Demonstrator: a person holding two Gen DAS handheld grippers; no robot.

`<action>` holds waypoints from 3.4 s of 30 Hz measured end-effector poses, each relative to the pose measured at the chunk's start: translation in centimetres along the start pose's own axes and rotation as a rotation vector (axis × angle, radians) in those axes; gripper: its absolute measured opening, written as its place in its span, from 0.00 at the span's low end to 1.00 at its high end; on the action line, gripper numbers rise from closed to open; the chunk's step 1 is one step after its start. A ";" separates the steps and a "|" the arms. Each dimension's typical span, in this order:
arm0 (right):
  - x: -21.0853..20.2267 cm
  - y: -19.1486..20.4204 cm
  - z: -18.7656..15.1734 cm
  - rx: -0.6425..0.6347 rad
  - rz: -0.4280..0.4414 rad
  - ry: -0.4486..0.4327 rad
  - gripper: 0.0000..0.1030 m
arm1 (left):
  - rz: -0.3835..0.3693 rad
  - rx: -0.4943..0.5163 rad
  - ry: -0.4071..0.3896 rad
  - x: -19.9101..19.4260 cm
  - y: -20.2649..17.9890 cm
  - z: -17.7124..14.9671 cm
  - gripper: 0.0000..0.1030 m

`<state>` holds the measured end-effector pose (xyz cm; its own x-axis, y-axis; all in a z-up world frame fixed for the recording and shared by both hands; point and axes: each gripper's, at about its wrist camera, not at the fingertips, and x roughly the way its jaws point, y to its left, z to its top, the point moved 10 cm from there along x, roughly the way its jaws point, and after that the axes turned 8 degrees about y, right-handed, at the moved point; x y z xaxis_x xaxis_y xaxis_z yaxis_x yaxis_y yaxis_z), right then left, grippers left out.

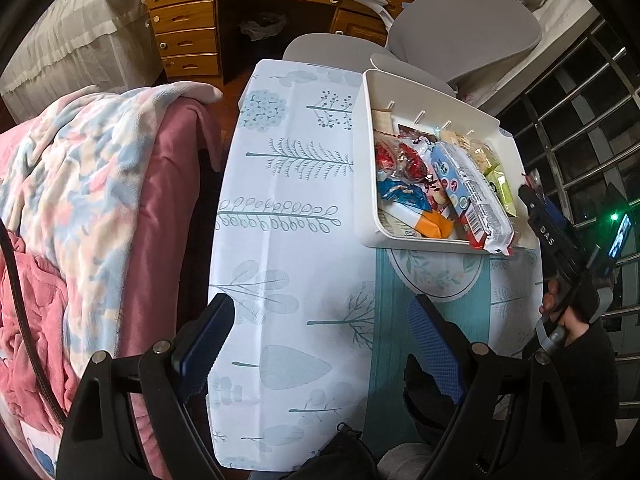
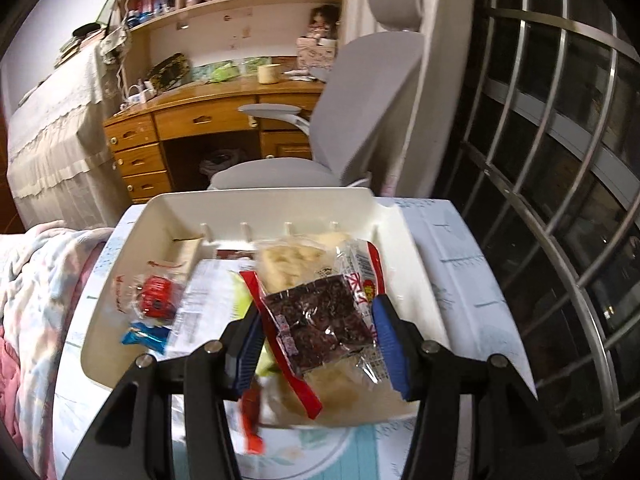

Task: Organize snacks

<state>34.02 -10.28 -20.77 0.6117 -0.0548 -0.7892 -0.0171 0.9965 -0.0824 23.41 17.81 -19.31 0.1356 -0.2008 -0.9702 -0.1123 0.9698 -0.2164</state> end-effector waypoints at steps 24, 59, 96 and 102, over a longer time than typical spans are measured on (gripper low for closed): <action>-3.5 1.9 -7.7 0.099 0.140 0.209 0.76 | -0.041 -0.020 -0.076 -1.3 -2.4 -3.0 0.85; -23.9 -7.4 -15.4 -0.012 0.316 0.327 0.98 | 0.012 0.042 -0.287 -10.2 -19.2 -14.3 0.99; -22.9 -7.0 -16.6 -0.028 0.317 0.324 1.00 | 0.089 0.006 -0.289 -8.8 -20.3 -15.9 0.99; -22.8 -6.5 -17.1 -0.037 0.319 0.346 1.00 | 0.082 0.002 -0.261 -8.0 -20.1 -16.2 0.99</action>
<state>6.67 -16.61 -12.67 0.2722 0.2291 -0.9346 -0.1931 0.9645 0.1801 8.61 -2.34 -8.94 0.3756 -0.0789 -0.9234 -0.1319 0.9817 -0.1375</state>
